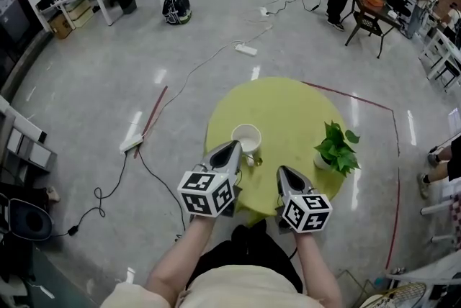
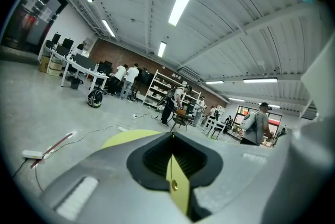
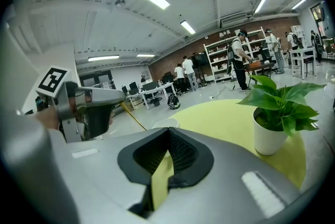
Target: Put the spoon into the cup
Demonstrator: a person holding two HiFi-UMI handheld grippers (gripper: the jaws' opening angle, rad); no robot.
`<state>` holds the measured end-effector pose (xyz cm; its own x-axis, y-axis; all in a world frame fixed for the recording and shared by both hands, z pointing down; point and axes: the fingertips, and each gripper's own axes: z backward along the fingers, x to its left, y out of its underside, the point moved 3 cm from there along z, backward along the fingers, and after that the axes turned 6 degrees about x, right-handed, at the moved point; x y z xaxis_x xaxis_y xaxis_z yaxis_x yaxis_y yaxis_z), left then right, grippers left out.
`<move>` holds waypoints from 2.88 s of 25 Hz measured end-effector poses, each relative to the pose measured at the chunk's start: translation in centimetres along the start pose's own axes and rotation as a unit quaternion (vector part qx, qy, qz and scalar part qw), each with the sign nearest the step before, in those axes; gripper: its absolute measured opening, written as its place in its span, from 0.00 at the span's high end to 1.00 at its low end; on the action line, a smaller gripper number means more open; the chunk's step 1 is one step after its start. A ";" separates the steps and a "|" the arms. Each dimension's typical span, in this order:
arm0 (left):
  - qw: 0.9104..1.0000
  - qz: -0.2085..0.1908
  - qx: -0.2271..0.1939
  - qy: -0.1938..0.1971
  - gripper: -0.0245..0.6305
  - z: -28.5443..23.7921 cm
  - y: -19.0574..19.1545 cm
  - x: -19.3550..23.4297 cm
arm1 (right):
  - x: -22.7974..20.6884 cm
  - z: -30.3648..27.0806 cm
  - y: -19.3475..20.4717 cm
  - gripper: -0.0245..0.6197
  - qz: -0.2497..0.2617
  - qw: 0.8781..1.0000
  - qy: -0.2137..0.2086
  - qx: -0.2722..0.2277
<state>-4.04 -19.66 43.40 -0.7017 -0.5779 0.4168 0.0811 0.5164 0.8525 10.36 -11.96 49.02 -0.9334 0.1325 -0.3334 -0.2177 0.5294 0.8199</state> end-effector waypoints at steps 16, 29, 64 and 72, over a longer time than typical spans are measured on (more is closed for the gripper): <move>0.999 0.010 -0.027 -0.043 0.96 -2.0 -3.2 1.7 | -1.6 -3.2 -2.9 0.96 0.011 0.999 -0.033 0.010; 0.996 0.030 -0.032 -0.081 0.96 -4.1 -3.7 4.1 | -2.8 -6.3 -3.9 0.96 0.019 0.998 -0.059 0.029; 0.988 0.083 0.025 -0.124 0.96 -9.0 2.3 7.5 | -4.3 -10.1 -1.7 0.96 0.016 0.993 -0.081 0.088; 0.987 0.086 0.026 -0.134 0.96 -9.0 2.8 8.1 | -4.8 -10.1 -1.1 0.96 0.017 0.992 -0.081 0.097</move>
<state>-3.07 -28.59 52.02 -0.8432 -0.2951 0.4493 0.1836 0.6274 0.7567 12.19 -21.67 54.38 -0.8775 0.2776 -0.3912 -0.1134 0.6723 0.7315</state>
